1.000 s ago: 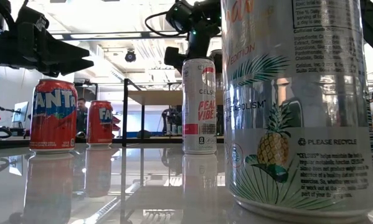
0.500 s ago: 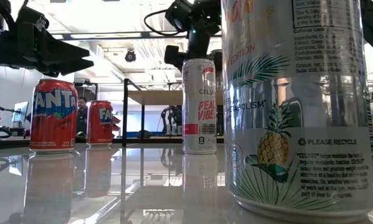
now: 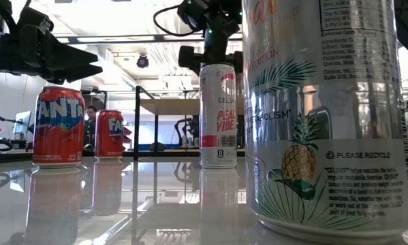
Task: Place canned beverage on shelf
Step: Put the bottom white pink soda can on the shelf
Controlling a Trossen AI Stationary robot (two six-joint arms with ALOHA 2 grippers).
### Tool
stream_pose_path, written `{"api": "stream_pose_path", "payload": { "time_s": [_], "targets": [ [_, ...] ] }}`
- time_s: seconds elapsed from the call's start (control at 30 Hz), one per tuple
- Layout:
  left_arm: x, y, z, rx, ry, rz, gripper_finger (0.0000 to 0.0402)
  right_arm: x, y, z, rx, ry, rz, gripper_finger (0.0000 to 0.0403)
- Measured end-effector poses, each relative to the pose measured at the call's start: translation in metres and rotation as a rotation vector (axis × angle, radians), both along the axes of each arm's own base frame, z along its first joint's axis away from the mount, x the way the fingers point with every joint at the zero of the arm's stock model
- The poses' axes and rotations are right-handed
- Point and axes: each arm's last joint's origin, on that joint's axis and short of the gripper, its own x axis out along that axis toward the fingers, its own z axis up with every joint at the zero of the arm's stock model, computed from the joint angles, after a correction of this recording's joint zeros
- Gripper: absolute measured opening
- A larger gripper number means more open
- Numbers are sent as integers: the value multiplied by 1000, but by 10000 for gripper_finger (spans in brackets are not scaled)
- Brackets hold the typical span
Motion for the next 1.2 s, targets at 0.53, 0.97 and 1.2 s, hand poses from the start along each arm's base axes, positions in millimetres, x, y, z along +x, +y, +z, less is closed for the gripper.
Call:
{"api": "stream_pose_path", "payload": {
  "time_s": [0.53,0.97,1.2],
  "targets": [
    [0,0,0,0,1,0,400,-2,-16,4,-9,-59,-22,290],
    [0,0,0,0,1,-1,400,-1,-14,3,-13,-21,-6,291],
    [0,0,0,0,0,0,400,-1,-11,3,-11,-16,1,364]
  ]
}}
